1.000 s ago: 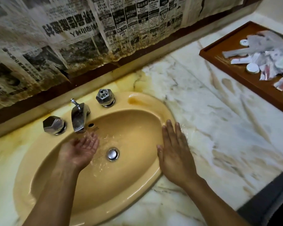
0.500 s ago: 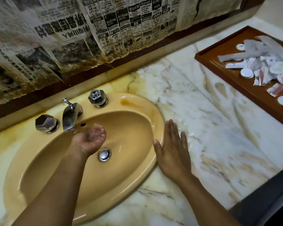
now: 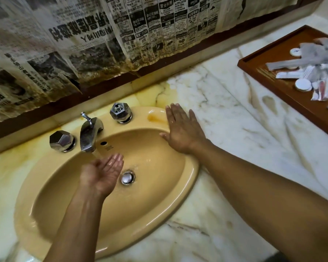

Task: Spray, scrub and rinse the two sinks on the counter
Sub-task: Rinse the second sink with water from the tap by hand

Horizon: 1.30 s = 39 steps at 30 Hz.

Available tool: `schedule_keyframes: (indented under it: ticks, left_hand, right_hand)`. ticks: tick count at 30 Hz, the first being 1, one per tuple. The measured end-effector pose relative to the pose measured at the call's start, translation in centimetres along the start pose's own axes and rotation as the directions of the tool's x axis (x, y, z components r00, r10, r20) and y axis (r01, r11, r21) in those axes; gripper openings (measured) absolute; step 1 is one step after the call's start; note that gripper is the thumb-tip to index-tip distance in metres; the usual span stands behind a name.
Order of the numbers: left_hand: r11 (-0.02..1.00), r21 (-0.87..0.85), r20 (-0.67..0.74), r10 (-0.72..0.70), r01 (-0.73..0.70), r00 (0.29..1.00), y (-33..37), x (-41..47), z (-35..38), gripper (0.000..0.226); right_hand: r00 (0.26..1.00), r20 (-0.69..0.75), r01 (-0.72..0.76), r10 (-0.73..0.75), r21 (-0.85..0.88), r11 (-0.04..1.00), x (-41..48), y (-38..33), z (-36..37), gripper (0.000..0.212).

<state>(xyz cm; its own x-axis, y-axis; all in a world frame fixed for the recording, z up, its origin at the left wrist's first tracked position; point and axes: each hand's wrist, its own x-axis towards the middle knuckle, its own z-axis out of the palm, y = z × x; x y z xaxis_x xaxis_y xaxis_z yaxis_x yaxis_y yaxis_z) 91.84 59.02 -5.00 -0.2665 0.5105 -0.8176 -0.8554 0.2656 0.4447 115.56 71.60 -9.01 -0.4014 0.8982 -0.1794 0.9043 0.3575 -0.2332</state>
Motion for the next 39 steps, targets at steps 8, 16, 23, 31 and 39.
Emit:
schedule_keyframes:
  ticks: [8, 16, 23, 31, 39]
  left_hand:
    - [1.0, 0.002, -0.098, -0.017, 0.018, 0.995, 2.3, 0.4, -0.5, 0.037]
    - [0.991, -0.116, -0.126, -0.084, 0.069, 0.989, 2.6, 2.2, 1.2, 0.041]
    - [0.965, -0.243, 0.013, -0.096, 0.096, 0.995, 0.9, 2.3, 3.0, 0.039]
    - [0.997, 0.077, 0.342, -0.043, 0.018, 0.939, -2.2, 0.1, 8.5, 0.046]
    - [0.999, -0.021, -0.03, 0.035, -0.036, 0.999, 0.1, 0.9, 0.1, 0.037]
  right_hand:
    - [0.981, -0.18, -0.05, 0.076, 0.148, 0.988, -9.1, -0.7, 3.8, 0.075]
    - [0.981, -0.162, -0.073, 0.111, 0.221, 0.972, -10.7, -0.7, 4.4, 0.081]
    - [0.98, -0.16, -0.086, 0.118, 0.195, 0.977, -10.1, -0.8, 4.8, 0.08]
    - [0.997, -0.057, 0.052, -0.054, -0.034, 0.998, -1.9, -0.9, 1.3, 0.085]
    - [0.999, 0.023, -0.043, 0.041, 0.06, 0.997, 7.5, -2.6, -1.5, 0.087]
